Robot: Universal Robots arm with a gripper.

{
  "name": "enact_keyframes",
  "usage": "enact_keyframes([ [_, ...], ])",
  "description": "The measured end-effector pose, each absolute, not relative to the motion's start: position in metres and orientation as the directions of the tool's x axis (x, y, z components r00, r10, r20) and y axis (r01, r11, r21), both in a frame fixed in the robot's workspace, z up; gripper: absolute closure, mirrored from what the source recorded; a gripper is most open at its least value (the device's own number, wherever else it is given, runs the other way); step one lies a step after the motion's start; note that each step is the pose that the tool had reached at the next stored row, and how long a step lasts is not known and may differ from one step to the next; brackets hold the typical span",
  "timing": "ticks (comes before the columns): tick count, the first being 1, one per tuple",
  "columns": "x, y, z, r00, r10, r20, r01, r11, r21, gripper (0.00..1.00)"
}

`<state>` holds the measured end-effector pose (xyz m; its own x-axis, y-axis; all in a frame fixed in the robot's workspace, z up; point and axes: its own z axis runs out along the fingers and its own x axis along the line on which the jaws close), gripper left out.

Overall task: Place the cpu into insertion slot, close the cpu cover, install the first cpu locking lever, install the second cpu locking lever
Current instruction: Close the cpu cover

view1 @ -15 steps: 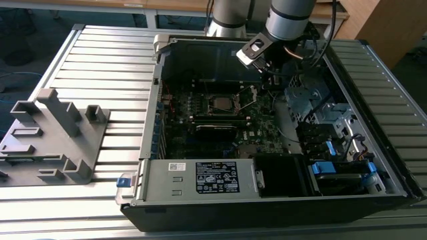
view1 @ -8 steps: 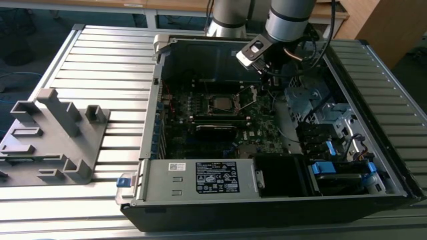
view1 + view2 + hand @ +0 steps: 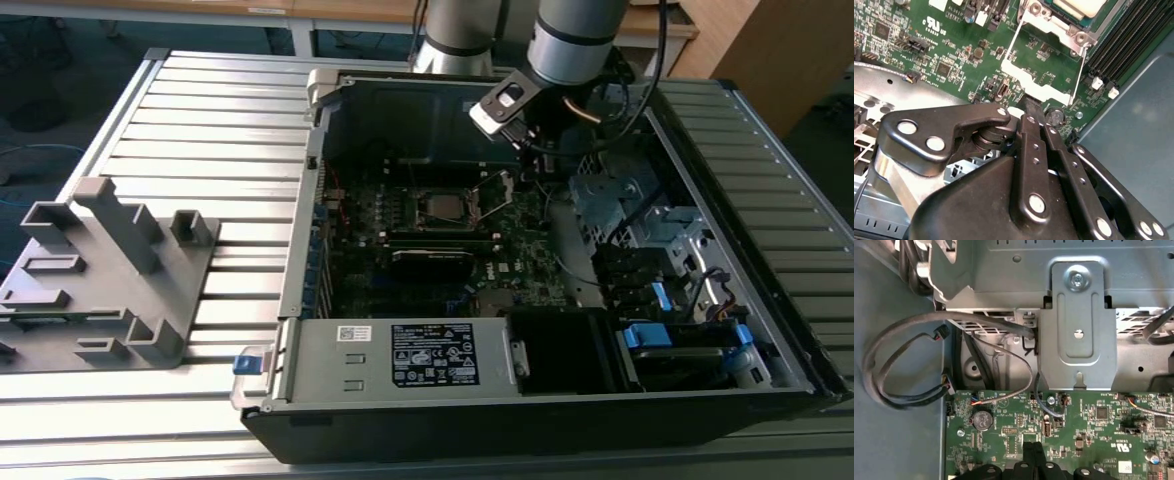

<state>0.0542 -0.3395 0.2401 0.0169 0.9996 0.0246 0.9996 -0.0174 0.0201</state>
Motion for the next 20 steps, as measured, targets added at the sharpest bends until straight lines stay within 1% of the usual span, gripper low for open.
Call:
enact_keyframes([
  [20,-0.005,-0.339,0.240,0.016,1.000,0.027,0.999,-0.017,0.047,0.89],
])
